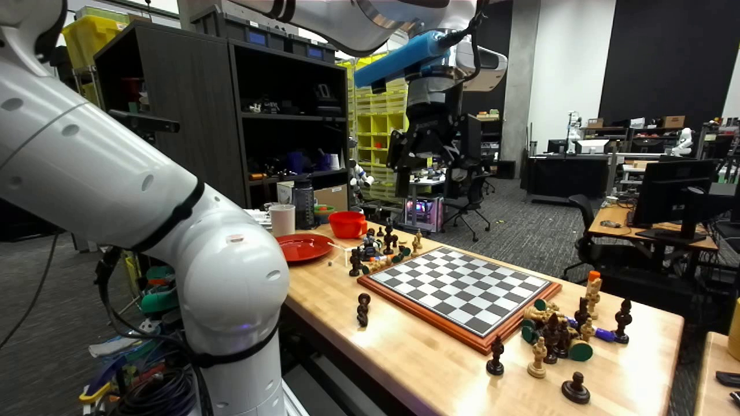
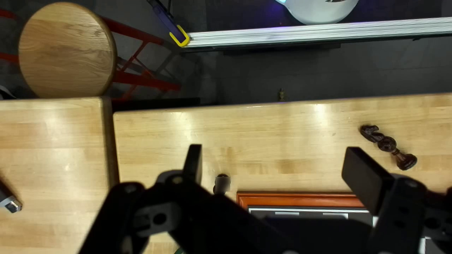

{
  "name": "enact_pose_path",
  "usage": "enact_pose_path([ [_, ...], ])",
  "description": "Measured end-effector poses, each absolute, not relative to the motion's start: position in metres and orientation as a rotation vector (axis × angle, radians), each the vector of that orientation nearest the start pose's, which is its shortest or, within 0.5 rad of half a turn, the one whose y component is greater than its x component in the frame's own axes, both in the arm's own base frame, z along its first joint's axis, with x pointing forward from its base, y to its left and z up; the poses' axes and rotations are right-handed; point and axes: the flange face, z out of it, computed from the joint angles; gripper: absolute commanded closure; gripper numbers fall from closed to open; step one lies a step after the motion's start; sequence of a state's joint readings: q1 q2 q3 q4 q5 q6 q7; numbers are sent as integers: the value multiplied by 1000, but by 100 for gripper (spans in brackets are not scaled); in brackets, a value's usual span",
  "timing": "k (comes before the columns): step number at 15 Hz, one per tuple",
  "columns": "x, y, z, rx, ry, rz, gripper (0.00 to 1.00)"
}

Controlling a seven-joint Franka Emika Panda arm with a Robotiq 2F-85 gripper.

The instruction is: Put a light brown chess piece on the board

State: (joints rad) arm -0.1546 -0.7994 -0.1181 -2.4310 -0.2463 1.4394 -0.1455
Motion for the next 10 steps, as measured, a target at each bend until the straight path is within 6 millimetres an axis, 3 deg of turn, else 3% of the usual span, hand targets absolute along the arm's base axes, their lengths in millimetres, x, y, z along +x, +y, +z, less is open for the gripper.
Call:
enact_pose_path([
  [5,269,-105,545,-3216,143,361,0],
  [10,275,-67,542,-3106,152,307,0],
])
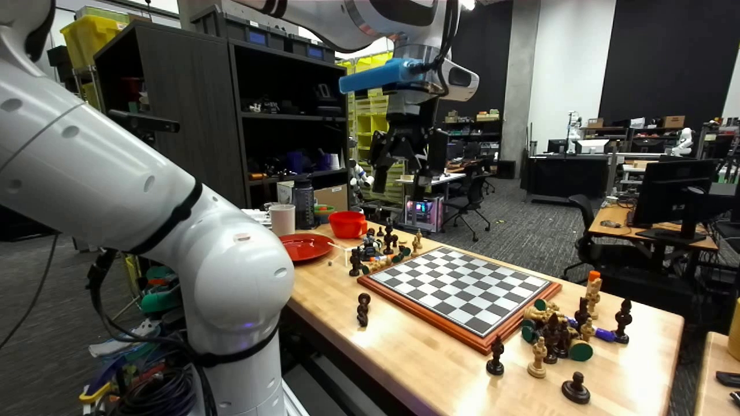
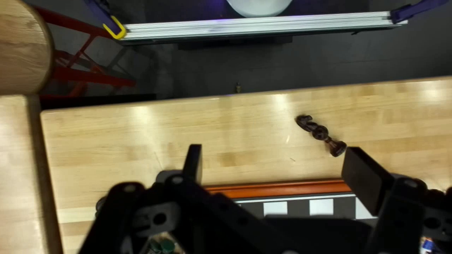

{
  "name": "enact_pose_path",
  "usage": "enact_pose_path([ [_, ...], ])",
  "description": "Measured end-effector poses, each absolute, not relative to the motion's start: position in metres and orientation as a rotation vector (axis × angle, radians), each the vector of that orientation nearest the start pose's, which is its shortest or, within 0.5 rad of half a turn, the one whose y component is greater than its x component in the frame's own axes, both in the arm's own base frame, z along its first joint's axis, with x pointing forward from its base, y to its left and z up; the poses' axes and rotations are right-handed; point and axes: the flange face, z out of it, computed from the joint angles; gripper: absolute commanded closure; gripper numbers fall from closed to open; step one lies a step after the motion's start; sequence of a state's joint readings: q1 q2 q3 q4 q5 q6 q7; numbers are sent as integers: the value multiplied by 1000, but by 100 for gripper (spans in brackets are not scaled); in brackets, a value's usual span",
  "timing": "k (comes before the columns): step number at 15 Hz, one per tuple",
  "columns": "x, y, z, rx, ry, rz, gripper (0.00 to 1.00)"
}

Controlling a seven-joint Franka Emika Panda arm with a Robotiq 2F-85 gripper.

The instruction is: Put a light brown chess piece on the board

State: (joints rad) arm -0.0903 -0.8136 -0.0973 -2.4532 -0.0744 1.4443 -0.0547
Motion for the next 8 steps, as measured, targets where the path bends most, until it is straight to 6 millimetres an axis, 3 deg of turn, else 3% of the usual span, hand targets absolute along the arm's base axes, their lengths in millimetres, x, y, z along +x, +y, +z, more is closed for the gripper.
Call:
enact_pose_path([
  [3,283,-56,548,-3088,150,163,0],
  [8,300,-54,558,-3106,145,-93,0],
])
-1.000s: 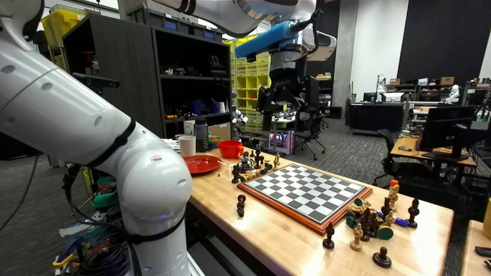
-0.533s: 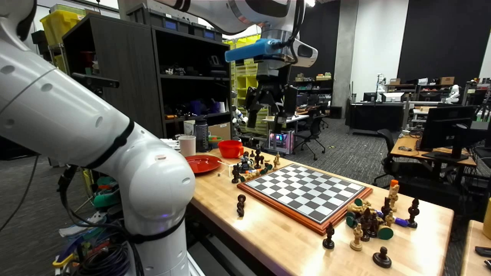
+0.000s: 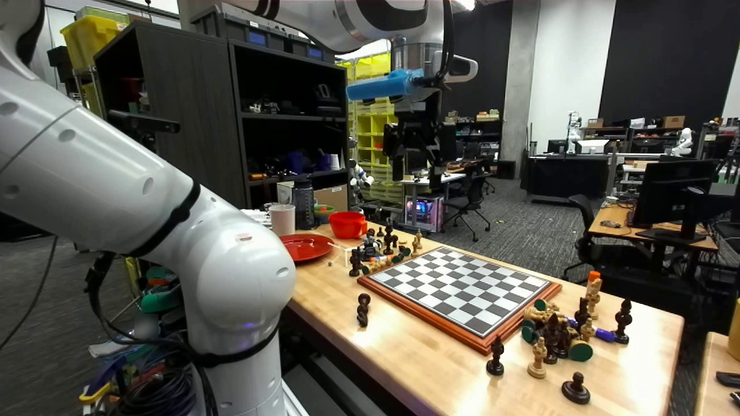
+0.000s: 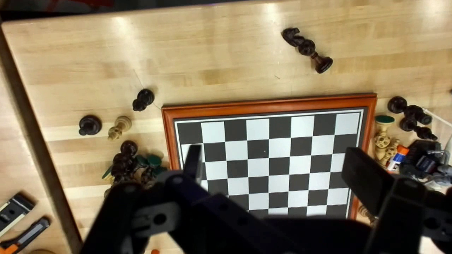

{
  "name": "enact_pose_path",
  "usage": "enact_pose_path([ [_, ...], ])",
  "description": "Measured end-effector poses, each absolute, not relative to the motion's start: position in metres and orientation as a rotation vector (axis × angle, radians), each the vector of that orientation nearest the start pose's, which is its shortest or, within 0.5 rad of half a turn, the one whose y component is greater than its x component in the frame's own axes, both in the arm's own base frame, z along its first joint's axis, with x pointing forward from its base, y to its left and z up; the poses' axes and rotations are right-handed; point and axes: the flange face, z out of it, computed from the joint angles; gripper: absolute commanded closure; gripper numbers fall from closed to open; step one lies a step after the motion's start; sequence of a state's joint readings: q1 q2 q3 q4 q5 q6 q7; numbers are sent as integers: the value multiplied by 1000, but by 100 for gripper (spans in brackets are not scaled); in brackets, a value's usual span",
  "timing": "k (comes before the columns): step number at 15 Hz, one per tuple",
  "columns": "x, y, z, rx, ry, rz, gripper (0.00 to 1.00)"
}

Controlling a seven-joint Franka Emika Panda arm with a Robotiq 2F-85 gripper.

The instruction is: Put a light brown chess piece on the board

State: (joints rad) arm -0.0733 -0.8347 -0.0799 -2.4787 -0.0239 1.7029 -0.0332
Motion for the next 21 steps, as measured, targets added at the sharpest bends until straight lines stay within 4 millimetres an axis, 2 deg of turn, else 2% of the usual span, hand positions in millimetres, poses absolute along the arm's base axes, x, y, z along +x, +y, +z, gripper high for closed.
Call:
enact_pose_path([
  [13,303,-55,557,-3108,148,-96,0],
  [16,314,-59,558,-3113,154,-131,0],
  [21,352,-70,558,-3112,161,-215,0],
])
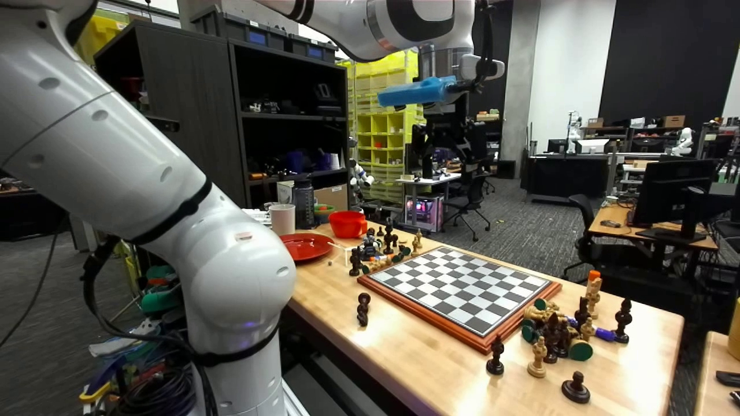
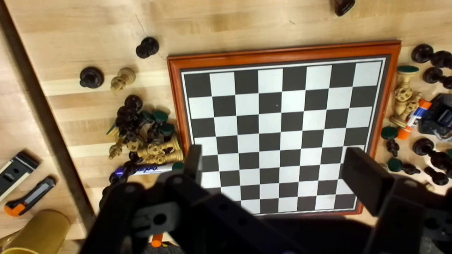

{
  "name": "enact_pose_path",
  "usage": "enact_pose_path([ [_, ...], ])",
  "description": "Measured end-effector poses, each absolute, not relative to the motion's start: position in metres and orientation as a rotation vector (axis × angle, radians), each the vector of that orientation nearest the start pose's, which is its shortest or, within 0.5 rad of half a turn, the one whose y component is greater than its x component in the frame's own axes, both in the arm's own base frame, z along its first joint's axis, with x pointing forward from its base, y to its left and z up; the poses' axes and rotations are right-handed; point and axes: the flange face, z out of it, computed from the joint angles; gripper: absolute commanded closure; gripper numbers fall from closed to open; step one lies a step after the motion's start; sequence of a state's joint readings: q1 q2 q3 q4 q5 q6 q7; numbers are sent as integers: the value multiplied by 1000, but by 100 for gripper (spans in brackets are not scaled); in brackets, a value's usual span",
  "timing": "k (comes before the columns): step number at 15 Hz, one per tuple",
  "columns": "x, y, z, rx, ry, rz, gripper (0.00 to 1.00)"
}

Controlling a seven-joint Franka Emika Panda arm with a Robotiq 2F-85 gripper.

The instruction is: Put a light brown chess piece on the board

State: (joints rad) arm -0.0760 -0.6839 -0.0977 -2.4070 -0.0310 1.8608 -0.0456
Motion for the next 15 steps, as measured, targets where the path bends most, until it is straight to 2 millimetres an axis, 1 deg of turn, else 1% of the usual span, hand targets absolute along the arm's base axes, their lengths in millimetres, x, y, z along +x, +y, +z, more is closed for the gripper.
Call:
enact_pose_path([
  [2,369,-78,561,-3114,151,-264,0],
  [4,387,-88,568,-3122,151,-316,0],
  [6,399,-95,572,-3130,156,-327,0],
  [8,405,-97,571,-3132,155,-321,0],
  [13,409,-98,571,-3133,157,-313,0],
  [15,418,-101,572,-3134,166,-299,0],
])
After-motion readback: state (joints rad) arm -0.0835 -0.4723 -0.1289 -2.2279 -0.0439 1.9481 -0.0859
